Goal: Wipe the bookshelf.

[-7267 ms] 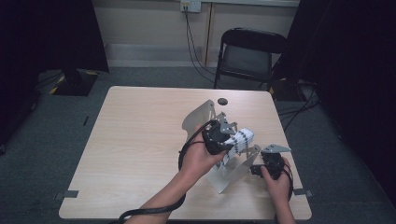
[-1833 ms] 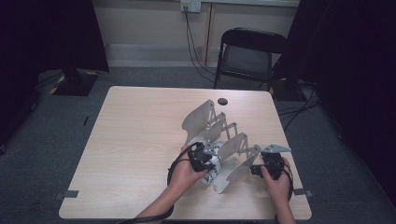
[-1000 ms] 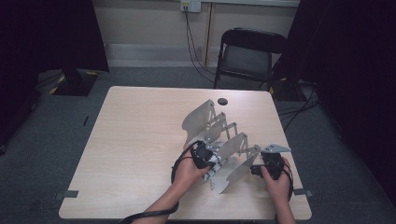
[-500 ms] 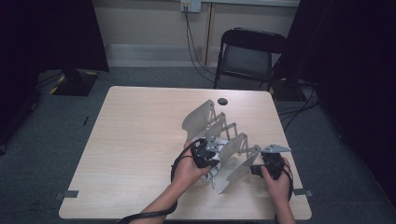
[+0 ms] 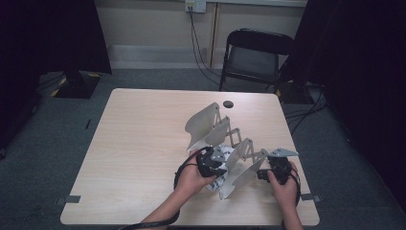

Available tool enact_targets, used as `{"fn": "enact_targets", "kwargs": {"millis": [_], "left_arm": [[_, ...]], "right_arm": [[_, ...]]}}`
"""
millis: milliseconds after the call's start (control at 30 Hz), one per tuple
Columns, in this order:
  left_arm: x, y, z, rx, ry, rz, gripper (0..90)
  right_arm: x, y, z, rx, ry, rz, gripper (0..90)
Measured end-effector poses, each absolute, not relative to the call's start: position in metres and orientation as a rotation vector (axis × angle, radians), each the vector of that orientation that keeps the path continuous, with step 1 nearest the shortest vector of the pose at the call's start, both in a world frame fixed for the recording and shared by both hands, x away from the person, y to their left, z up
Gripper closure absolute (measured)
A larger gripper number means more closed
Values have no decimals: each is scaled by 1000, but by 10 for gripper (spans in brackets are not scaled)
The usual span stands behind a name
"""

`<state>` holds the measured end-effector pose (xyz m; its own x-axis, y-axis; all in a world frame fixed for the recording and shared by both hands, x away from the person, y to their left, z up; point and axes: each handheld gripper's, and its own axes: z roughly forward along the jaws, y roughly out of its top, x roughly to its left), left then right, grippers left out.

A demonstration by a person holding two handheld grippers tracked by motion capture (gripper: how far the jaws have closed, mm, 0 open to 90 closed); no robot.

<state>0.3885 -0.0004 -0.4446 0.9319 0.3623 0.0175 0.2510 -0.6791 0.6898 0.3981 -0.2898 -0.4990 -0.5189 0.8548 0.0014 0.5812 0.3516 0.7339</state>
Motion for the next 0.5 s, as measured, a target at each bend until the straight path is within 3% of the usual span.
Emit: {"fn": "enact_targets", "kwargs": {"millis": [367,500], "left_arm": [[398,16,-457,2423,590,190,733],[402,17,-458,2392,666,226,617]], "right_arm": [[398,-290,-499,1260,2237,979,150],[398,-290,-499,1260,2237,978,150]]}}
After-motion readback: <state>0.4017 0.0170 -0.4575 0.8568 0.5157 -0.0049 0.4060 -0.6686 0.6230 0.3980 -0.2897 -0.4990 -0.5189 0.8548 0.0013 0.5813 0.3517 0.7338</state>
